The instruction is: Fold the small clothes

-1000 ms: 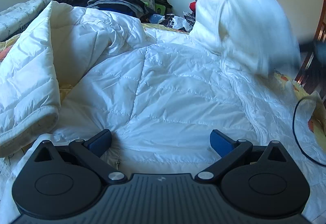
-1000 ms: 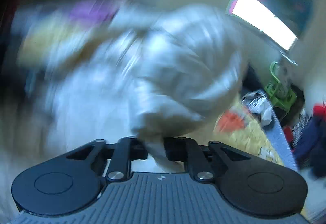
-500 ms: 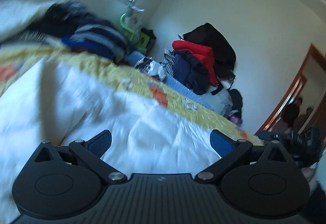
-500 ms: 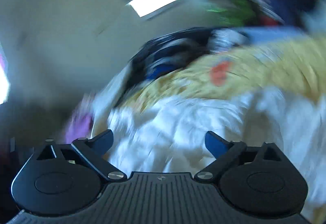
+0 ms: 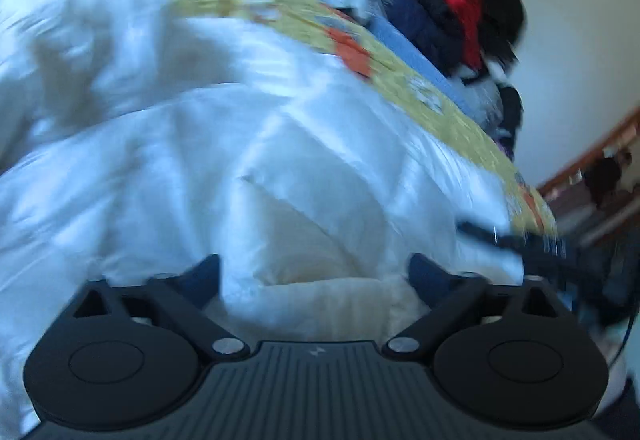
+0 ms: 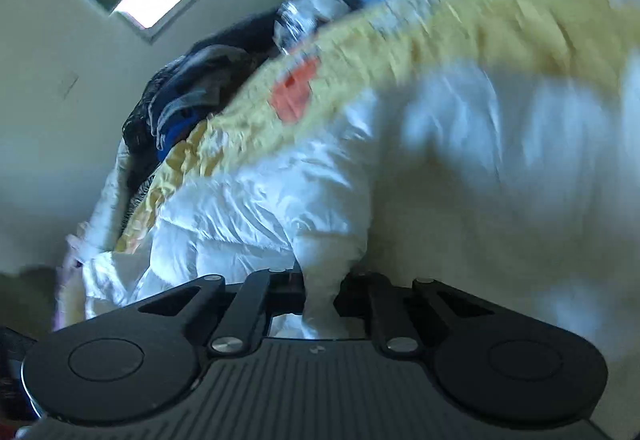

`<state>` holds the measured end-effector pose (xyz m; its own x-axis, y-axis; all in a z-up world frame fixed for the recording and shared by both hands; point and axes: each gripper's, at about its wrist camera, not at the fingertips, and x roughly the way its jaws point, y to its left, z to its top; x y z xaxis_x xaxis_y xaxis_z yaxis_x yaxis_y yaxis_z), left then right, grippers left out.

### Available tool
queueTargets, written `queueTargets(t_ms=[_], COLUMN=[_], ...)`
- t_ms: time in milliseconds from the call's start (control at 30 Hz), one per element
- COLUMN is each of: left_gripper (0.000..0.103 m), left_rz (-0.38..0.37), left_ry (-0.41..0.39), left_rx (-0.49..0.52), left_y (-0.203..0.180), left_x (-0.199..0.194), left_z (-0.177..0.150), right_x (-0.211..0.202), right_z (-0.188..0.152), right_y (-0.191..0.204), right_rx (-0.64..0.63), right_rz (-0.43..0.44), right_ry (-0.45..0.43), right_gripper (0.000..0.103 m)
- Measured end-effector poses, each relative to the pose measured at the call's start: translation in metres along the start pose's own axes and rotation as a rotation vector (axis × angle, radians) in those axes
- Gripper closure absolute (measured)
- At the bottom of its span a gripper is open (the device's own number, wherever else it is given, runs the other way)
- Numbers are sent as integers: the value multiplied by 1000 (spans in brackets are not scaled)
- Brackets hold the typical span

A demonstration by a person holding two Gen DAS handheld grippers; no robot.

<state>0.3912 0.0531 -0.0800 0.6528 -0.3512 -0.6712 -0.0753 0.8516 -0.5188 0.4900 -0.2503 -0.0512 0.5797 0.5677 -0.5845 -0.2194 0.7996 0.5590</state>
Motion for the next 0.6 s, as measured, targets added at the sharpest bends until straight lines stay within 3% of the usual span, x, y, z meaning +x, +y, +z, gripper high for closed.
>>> queueTargets(t_ms=[100, 167, 200, 267, 333, 400, 500, 567, 600], left_gripper=[20, 21, 21, 21, 21, 20, 15, 7, 3], left_rz=[56, 145, 165, 203, 166, 108, 89, 40, 14], left_ry=[-3, 12, -17, -18, -15, -65, -256, -367, -375], left_rx=[111, 139, 178, 271, 298, 331, 341, 320, 338], left_y=[-29, -32, -33, -40, -42, -38, -24, -24, -30], left_x=[12, 32, 32, 30, 15, -21, -89, -109, -109], left_z=[5, 4, 2, -4, -2, -6, -17, -16, -16], right_x=[-6, 5, 16, 25, 17, -7, -63, -85, -85], right_z=[27, 34, 34, 28, 26, 22, 11, -1, -7], right_y=[9, -1, -9, -22, -43, -55, -39, -23, -15], right_rx=[-94, -72, -63, -26, 179, 329, 230, 199, 209], right_rz=[-10, -20, -35, -29, 29, 85, 111, 211, 260], right_ry=[-101, -70, -52, -58, -64, -103, -253, -259, -224], right_gripper=[90, 91, 90, 83, 58, 50, 49, 39, 27])
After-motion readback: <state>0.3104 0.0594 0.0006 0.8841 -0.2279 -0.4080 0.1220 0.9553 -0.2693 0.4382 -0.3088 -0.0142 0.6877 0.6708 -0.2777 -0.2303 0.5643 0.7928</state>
